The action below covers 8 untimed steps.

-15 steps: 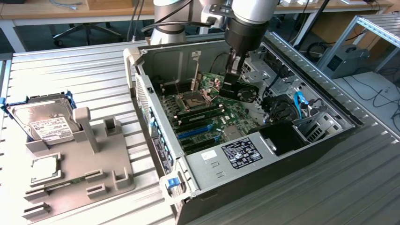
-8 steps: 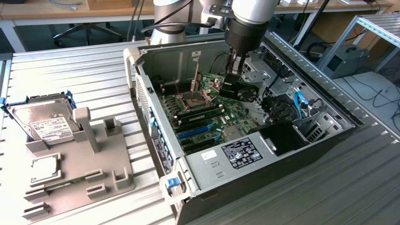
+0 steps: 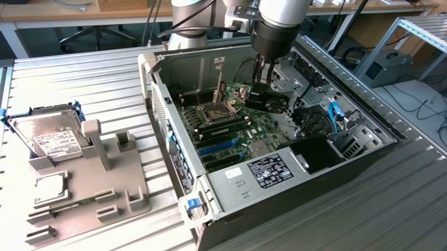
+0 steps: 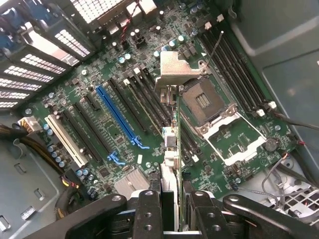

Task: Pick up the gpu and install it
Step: 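Insert the gpu into the slot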

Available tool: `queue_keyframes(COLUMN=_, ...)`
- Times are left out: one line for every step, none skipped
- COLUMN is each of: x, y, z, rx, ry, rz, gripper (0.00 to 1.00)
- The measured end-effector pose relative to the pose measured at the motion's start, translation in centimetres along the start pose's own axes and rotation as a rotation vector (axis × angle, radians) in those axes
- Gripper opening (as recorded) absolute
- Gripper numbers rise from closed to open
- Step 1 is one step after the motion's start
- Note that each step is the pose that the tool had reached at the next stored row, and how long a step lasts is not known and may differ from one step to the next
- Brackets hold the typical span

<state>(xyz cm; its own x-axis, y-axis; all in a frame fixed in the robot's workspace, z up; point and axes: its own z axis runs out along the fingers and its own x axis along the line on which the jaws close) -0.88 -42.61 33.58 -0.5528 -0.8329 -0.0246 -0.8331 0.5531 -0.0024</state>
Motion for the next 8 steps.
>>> queue_keyframes(x=0.00, y=0.00, z=0.01, rx=-0.0001, ry=0.0001, rz=-0.004, gripper=0.27)
queue_keyframes(x=0.00, y=0.00, z=0.01, rx=-0.0001, ry=0.0001, rz=-0.007, gripper=0.27)
queue_keyframes(x=0.00, y=0.00, z=0.02, rx=-0.0001, ry=0.0002, rz=-0.011, gripper=0.27)
queue_keyframes(x=0.00, y=0.00, z=0.02, rx=-0.0002, ry=0.0003, rz=-0.016, gripper=0.27)
queue_keyframes(x=0.00, y=0.00, z=0.03, rx=-0.0002, ry=0.0004, rz=-0.020, gripper=0.27)
queue_keyframes(x=0.00, y=0.00, z=0.03, rx=-0.0003, ry=0.0005, rz=-0.023, gripper=0.27)
queue_keyframes(x=0.00, y=0.00, z=0.04, rx=-0.0003, ry=0.0005, rz=-0.027, gripper=0.27)
queue_keyframes(x=0.00, y=0.00, z=0.04, rx=-0.0003, ry=0.0005, rz=-0.030, gripper=0.27)
